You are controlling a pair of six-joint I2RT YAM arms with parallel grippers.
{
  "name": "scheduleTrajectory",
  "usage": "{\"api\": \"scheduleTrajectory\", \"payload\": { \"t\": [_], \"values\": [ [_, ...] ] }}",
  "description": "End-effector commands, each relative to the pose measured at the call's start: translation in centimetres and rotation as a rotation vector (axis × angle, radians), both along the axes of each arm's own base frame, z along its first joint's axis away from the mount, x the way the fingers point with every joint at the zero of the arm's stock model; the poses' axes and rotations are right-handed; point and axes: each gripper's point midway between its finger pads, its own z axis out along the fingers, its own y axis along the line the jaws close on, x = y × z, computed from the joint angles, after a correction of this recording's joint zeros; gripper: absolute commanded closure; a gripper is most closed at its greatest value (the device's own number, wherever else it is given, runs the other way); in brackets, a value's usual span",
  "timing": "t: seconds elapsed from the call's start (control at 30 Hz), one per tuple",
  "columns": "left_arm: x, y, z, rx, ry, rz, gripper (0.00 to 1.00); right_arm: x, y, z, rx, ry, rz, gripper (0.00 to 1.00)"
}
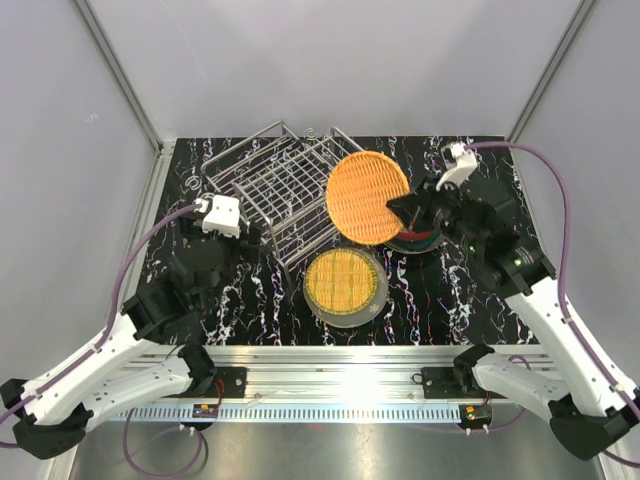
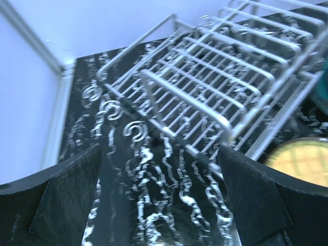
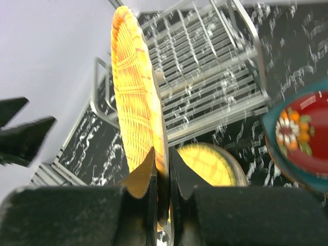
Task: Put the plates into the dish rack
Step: Insert the plate into the dish rack
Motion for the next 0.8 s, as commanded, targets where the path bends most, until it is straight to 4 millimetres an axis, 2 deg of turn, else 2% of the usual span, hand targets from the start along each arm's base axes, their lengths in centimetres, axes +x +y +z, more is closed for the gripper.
{"api": "scheduleTrajectory", "payload": {
  "t": [0.0, 0.03, 0.1, 0.13, 0.2, 0.23, 0.33, 0.47, 0.5, 0.57, 0.77],
  "values": [
    [0.2, 2.8, 1.7, 0.033, -0.076, 0.132, 0.01, 1.0, 1.8, 6.6, 0.025, -0.179, 0.017, 1.00],
    [0.0, 3.9, 1.4, 0.035, -0.089, 0.177, 0.01, 1.7, 2.6, 7.4, 0.022, -0.187, 0.015, 1.00],
    [0.0, 4.5, 1.4, -0.007, -0.118, 0.201, 0.01, 2.8, 3.2, 8.1, 0.009, -0.205, -0.024, 1.00],
    [-0.3, 4.7, 1.5, -0.046, -0.130, 0.186, 0.01, 3.1, 5.0, 8.6, 0.006, -0.207, -0.003, 1.00],
    [-0.6, 5.6, 2.0, -0.093, -0.159, 0.210, 0.01, 4.1, 6.1, 8.9, -0.023, -0.225, -0.030, 1.00],
    [-0.9, 6.1, 1.9, -0.095, -0.177, 0.209, 0.01, 4.5, 7.7, 9.2, -0.029, -0.228, -0.020, 1.00],
    [-1.4, 7.1, 2.4, -0.135, -0.215, 0.232, 0.01, 6.4, 9.3, 10.0, -0.052, -0.233, -0.081, 1.00],
    [-1.7, 7.7, 2.1, -0.152, -0.221, 0.257, 0.01, 7.1, 12.1, 9.8, -0.064, -0.223, -0.120, 1.00],
    [-1.6, 7.5, 1.9, -0.147, -0.217, 0.253, 0.01, 7.5, 13.0, 9.1, -0.079, -0.220, -0.118, 1.00],
    [-1.4, 7.2, 1.7, -0.132, -0.207, 0.243, 0.01, 7.4, 13.9, 9.3, -0.097, -0.236, -0.136, 1.00],
    [-0.7, 6.8, 0.9, -0.058, -0.160, 0.264, 0.01, 7.7, 15.9, 8.5, -0.166, -0.255, -0.163, 1.00]
  ]
}}
